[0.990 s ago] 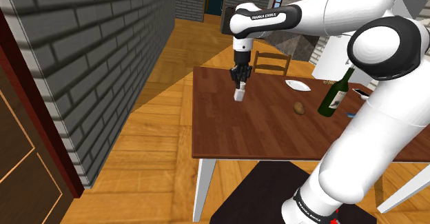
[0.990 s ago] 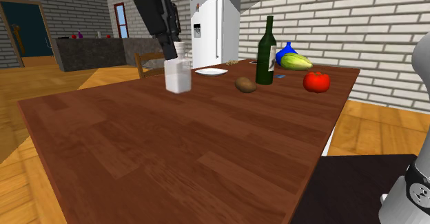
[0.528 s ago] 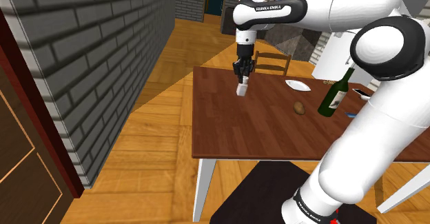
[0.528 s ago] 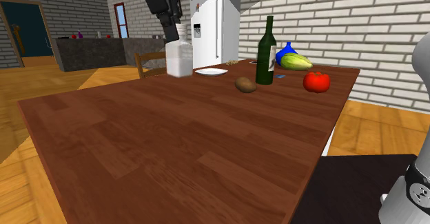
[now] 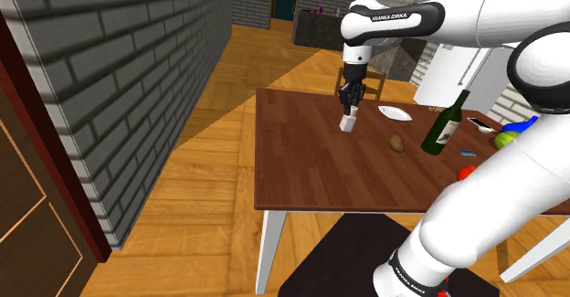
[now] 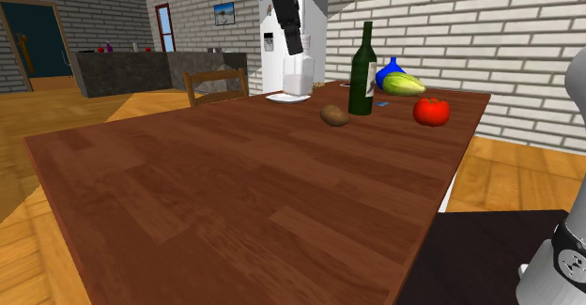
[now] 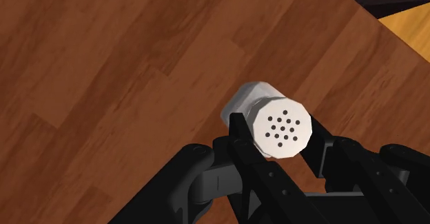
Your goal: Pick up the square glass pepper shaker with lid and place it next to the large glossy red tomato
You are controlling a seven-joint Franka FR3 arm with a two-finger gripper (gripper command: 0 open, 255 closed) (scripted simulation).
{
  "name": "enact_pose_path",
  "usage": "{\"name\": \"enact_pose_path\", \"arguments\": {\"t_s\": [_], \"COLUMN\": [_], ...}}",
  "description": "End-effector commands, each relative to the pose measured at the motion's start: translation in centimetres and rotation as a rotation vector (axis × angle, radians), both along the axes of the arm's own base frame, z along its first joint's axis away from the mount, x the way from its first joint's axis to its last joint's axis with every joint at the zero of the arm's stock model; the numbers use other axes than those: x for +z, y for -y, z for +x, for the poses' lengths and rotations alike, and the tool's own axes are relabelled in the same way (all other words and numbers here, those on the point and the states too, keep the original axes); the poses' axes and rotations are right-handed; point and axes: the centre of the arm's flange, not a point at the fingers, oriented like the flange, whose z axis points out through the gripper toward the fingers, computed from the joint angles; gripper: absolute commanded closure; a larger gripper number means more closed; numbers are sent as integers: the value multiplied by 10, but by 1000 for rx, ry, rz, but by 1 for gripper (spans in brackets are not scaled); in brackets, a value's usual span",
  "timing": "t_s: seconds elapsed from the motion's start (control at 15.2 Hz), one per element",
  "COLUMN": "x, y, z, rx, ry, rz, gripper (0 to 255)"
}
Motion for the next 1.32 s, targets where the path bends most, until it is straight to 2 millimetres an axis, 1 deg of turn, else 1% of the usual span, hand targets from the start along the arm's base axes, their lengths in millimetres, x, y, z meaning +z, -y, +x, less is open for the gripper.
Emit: {"name": "enact_pose_path", "arguments": {"t_s": [0.0, 1.25], "x": [2, 3], "y": [12, 161], "z": [-21, -223], "rx": [2, 2], "ry": [0, 0], "rz": [0, 0], "gripper": [255, 255]}}
